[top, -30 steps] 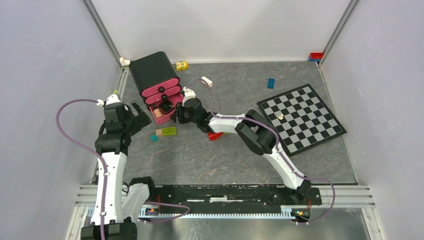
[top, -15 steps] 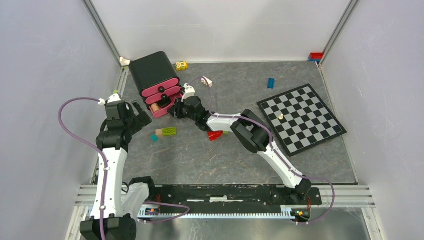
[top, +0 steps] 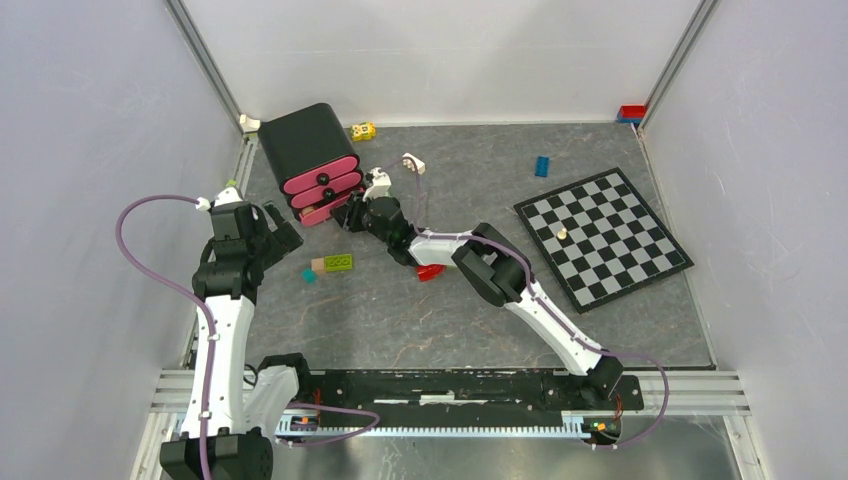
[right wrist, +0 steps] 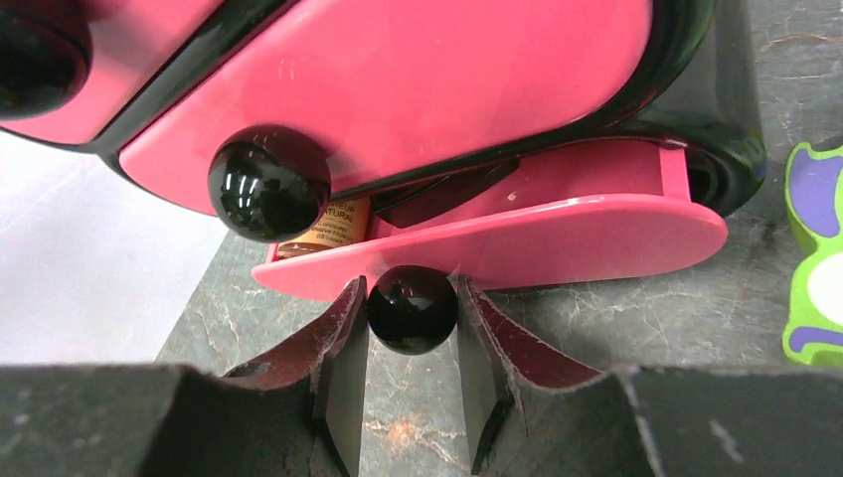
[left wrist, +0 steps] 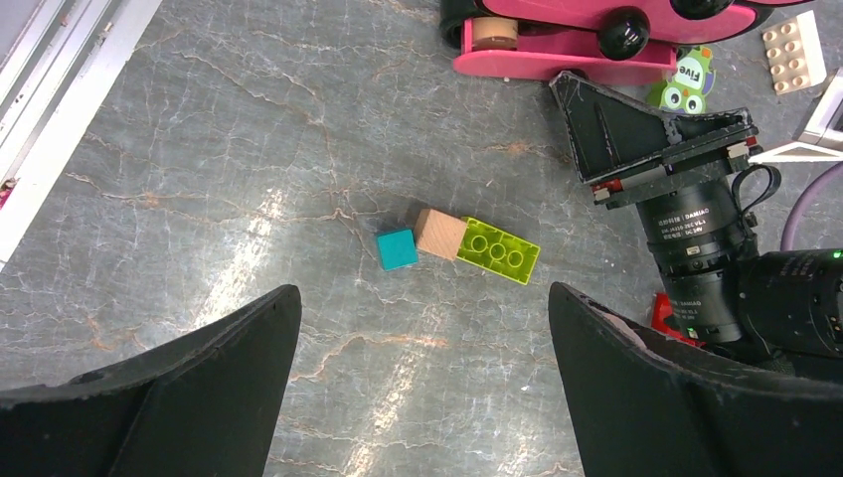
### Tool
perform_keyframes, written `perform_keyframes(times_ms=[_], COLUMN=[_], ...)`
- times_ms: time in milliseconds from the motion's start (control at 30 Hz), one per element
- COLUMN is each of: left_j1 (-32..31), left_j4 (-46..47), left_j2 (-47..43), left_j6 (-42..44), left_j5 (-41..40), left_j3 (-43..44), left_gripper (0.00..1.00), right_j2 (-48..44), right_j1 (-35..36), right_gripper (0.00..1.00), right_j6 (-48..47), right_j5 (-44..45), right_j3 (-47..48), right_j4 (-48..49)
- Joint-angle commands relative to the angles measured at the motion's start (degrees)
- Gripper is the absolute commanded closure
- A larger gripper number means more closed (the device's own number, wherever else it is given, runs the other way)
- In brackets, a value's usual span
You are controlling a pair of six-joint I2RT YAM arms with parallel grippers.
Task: Organize the makeup
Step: Close the drawer in the storage box.
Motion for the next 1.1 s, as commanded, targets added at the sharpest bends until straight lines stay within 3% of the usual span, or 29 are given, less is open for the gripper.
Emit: perform_keyframes(times_ms=[0,767,933,1067], left_j1=[0.21,0.2,0.2,0.19], left_j4=[1.2,1.21,1.25,1.01], left_j2=[-0.09,0.09,0.2,0.38], left_j6=[0.63,0.71,0.8,0.71], left_j5=[-0.84,-0.59,-1.15,-1.43], left_j3=[0.33,0.37,0.29,0.5], left_gripper=[0.0,0.0,0.0,0.0], right_j2=[1.65,7.33,-1.72,-12.44], right_j1=[-0.24,-1.02,-1.29,-1.39], right_gripper=[0.65,0.63,0.58,0.46], right_j6=[1.55,4.73,2.97,-1.18], right_j5=[3.09,8.84,7.45,6.19], right_j3=[4.71,11.1,-5.04,-22.25], right_j4=[7.67,12.38,21.55,29.15])
